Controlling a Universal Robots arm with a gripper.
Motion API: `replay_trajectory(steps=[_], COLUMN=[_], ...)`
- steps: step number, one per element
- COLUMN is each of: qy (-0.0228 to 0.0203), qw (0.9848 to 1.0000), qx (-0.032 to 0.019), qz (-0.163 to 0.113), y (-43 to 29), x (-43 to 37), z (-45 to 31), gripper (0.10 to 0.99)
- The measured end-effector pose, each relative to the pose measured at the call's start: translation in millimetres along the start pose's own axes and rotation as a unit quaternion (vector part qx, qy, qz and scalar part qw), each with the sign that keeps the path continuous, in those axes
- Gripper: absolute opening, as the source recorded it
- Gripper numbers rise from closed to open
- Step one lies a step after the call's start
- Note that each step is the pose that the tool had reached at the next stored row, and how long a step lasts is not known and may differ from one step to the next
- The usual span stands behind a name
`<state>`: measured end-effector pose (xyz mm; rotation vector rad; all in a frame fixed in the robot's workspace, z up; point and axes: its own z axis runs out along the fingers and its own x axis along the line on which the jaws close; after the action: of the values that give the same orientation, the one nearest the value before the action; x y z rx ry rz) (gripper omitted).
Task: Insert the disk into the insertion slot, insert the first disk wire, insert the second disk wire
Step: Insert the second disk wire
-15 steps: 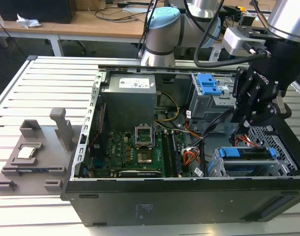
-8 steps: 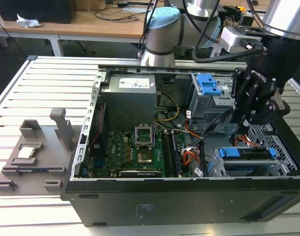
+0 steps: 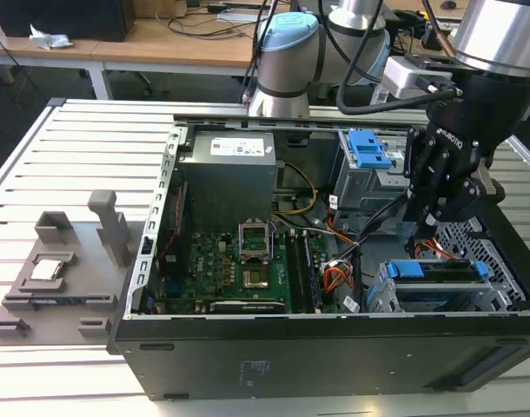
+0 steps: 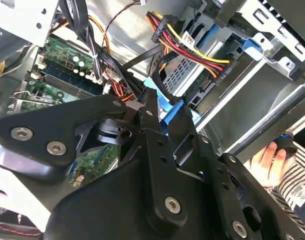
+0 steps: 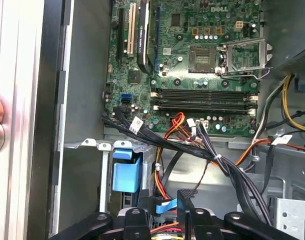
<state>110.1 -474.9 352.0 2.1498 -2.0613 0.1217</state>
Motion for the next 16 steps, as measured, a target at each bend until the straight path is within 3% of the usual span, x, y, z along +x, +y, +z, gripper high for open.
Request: replay_trajectory(steps=[3, 5, 7, 11, 12, 13, 14, 16], qy=[0.0143, 0.0278, 0.0301, 0.0304, 0.0305, 0.0306, 0.0308, 0.0311], qw=[0.9999, 0.9996, 0.9995, 0.9995, 0.9995, 0.9995, 0.9995, 0.9995], qx=[-0.0006, -0.0012, -0.0013, -0.0013, -0.0013, -0.0013, -0.0013, -0.0013], qz=[0.000, 0.001, 0.001, 0.001, 0.001, 0.001, 0.001, 0.001], y=[-0.2, -0.5, -1.3, -1.4, -1.4, -1.4, -1.4, -1.4], x=[-1.1, -1.7, -1.8, -1.9, -1.9, -1.9, -1.9, -1.9], z=[3.0, 6.6, 7.5, 7.6, 7.7, 7.6, 7.6, 7.6], gripper=[0.361, 0.361, 0.361, 0.349, 0.282, 0.282, 0.145, 0.145])
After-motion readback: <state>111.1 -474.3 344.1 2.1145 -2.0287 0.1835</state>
